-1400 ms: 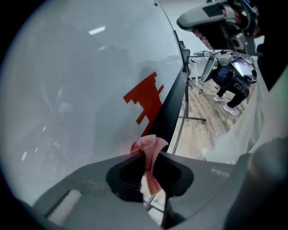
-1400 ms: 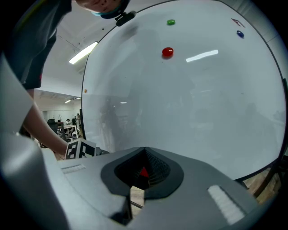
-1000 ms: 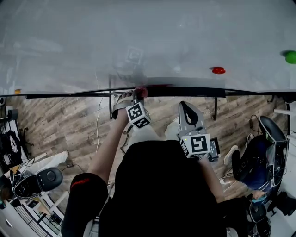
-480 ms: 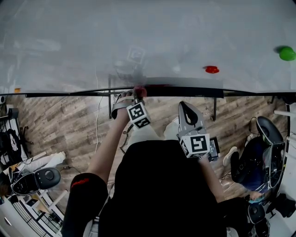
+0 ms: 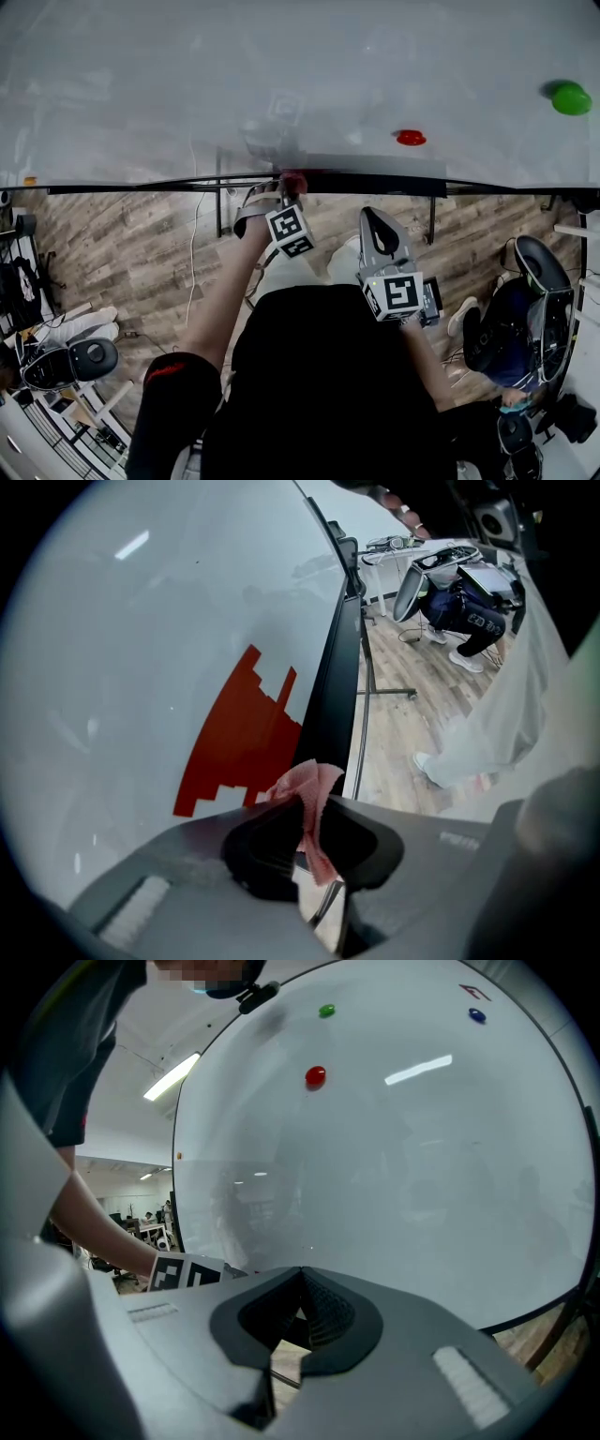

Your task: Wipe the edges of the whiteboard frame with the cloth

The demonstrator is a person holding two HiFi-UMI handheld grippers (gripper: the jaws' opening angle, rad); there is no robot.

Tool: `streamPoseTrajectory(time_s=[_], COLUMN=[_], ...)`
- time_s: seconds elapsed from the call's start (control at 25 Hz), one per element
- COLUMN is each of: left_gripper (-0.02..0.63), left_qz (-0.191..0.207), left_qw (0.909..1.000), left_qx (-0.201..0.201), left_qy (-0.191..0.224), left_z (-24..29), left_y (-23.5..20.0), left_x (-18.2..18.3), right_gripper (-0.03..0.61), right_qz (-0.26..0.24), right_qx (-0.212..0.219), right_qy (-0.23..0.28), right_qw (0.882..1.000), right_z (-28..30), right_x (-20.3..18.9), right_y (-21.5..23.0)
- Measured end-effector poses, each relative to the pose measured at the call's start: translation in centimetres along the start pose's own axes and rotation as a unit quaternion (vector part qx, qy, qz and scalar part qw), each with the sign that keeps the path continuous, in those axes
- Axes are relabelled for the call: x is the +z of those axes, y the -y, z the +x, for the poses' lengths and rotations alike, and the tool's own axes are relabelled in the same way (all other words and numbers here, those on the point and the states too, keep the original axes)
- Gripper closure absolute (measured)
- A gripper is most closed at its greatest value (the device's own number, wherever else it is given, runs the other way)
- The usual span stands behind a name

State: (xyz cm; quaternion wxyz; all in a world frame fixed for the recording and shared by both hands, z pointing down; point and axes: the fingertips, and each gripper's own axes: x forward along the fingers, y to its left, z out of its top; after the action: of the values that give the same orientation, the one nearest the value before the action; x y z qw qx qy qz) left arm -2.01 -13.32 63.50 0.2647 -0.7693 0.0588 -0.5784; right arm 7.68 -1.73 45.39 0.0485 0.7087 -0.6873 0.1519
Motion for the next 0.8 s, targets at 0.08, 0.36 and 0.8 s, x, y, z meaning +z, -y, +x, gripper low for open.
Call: streamPoseTrajectory(time_s=[0.08,0.36,0.8], left_gripper=[0.569,0.569,0.569], left_qz=[0.001,-0.007,-0.025], left_qw=[1.0,1.0,0.9997], left_qx=[0.003,0.004,0.007], left_qy=[-0.001,-0.005,-0.002], left_z=[0.1,-0.1,0.5], left_y=[0.1,0.5,0.7], left_x=[0.3,0.8,1.7], right_gripper=[0.577,0.577,0.577], right_qz=[0.002,0.005,-0.007], right_qx=[0.0,0.004,0.018], right_qy=[-0.002,-0.005,-0.012], right_qw=[1.0,1.0,1.0], right_z=[-0.3,-1.7,-2.7], right_x=[-0.2,-0.7,-1.3], right_y=[0.5,1.6,3.7])
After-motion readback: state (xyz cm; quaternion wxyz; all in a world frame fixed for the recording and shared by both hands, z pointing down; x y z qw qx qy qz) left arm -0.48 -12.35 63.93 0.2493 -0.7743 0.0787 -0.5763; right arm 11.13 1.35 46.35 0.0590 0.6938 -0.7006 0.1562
